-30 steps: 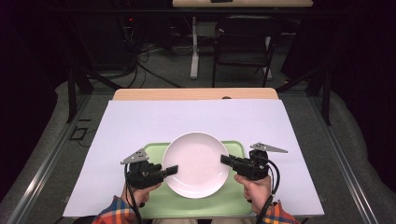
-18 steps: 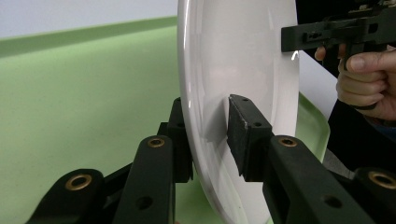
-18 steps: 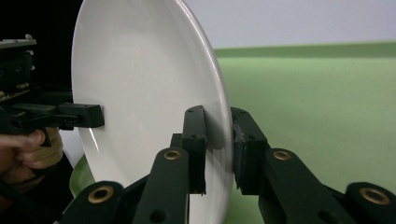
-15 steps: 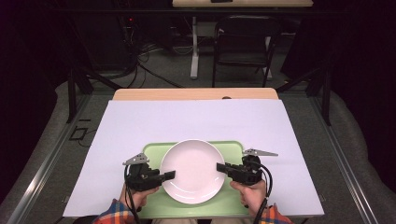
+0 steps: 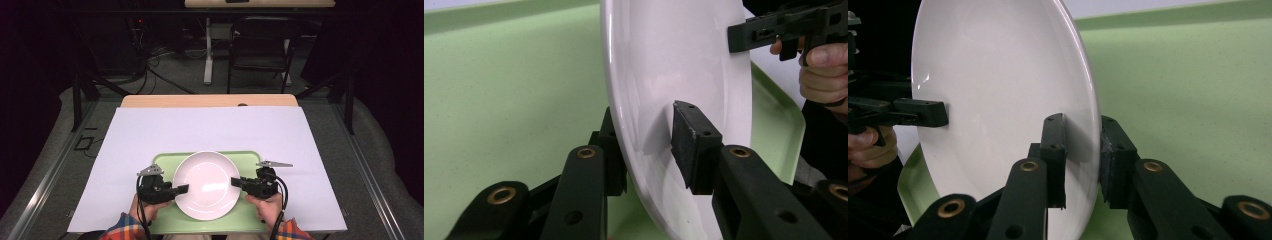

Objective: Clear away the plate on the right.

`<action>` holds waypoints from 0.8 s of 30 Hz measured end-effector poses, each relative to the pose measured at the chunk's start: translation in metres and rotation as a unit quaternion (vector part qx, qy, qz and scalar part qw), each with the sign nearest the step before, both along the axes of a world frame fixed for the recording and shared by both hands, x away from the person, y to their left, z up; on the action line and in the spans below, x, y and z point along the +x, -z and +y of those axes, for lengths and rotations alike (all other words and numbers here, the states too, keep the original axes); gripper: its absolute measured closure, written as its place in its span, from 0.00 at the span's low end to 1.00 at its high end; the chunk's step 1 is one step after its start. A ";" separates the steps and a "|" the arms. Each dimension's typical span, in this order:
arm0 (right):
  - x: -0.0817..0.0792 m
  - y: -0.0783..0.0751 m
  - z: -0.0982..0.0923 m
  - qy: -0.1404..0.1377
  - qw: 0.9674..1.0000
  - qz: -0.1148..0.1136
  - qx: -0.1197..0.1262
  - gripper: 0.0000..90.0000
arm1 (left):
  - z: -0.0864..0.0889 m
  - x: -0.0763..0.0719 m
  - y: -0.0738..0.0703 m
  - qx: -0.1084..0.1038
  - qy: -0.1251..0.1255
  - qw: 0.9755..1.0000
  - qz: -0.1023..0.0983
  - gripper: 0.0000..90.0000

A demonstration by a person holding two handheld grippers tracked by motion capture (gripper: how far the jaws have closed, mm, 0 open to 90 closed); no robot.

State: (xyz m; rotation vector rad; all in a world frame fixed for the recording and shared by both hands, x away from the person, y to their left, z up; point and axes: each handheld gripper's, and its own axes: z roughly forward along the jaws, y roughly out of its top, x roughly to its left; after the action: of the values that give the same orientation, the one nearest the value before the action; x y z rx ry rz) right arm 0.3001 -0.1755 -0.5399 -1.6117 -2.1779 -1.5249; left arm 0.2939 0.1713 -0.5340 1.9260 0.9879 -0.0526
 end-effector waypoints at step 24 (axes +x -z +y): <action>0.007 0.015 0.006 -0.014 0.999 0.020 -0.029 0.78 | -0.007 0.006 0.009 0.043 -0.013 0.999 0.026 0.62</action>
State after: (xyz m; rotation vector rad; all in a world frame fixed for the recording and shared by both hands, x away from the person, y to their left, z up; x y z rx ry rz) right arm 0.3067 -0.1691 -0.5553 -1.6055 -2.2339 -1.4218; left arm 0.3000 0.1643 -0.5432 1.9977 1.0655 -0.0470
